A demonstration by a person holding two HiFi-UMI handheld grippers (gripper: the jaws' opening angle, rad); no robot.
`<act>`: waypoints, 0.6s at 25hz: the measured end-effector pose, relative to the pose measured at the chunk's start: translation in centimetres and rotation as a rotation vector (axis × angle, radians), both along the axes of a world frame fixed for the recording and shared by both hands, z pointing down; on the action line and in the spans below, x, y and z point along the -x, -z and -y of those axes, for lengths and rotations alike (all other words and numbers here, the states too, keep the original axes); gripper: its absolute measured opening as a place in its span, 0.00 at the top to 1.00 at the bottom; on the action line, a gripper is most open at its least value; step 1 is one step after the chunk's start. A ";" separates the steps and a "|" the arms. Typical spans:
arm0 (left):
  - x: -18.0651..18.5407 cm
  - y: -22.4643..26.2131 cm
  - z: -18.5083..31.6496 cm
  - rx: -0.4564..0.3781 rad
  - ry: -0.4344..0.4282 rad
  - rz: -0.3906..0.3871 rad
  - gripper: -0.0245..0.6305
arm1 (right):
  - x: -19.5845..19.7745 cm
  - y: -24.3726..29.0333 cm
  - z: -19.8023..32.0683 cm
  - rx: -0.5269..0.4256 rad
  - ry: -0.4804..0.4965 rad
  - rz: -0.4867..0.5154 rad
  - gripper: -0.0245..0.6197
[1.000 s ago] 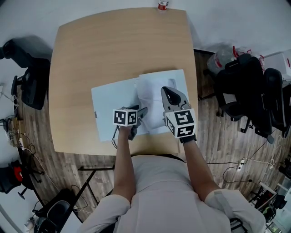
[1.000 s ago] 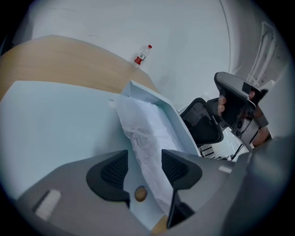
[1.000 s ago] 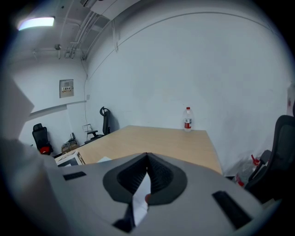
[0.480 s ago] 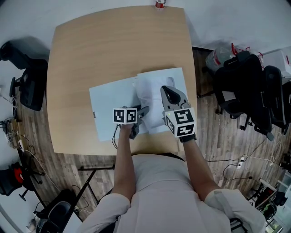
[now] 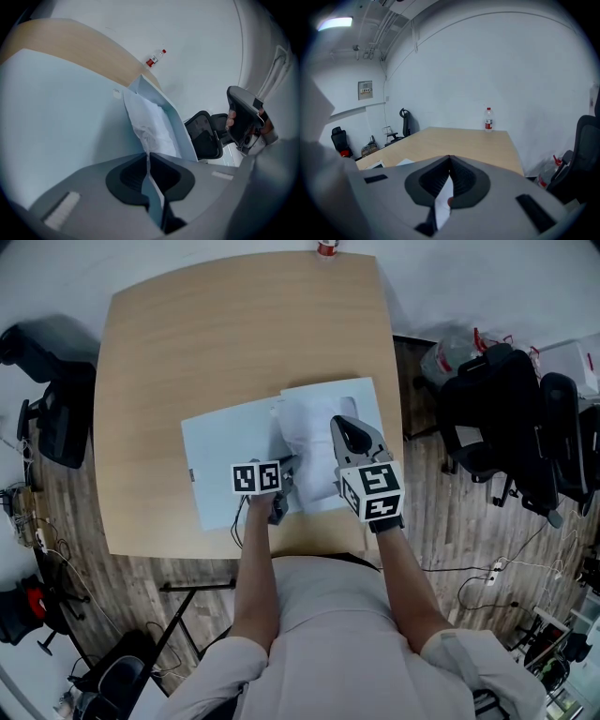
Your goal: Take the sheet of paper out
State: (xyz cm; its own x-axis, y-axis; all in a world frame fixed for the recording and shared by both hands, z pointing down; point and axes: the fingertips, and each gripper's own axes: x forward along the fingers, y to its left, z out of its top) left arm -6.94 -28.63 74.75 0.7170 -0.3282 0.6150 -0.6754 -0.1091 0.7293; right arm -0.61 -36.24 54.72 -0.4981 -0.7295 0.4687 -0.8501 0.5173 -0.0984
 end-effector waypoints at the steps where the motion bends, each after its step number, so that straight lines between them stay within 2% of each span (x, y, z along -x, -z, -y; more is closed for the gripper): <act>1: 0.0 0.1 0.0 0.001 0.001 -0.005 0.92 | 0.0 0.1 0.0 -0.002 0.000 0.000 0.94; 8: 0.2 0.5 -0.3 0.010 0.025 -0.041 0.93 | -0.1 0.8 -0.3 -0.018 -0.003 0.003 0.94; 15: 1.9 1.6 -0.1 -0.022 0.083 -0.051 0.94 | 0.5 1.8 -1.1 -0.040 0.009 0.009 0.94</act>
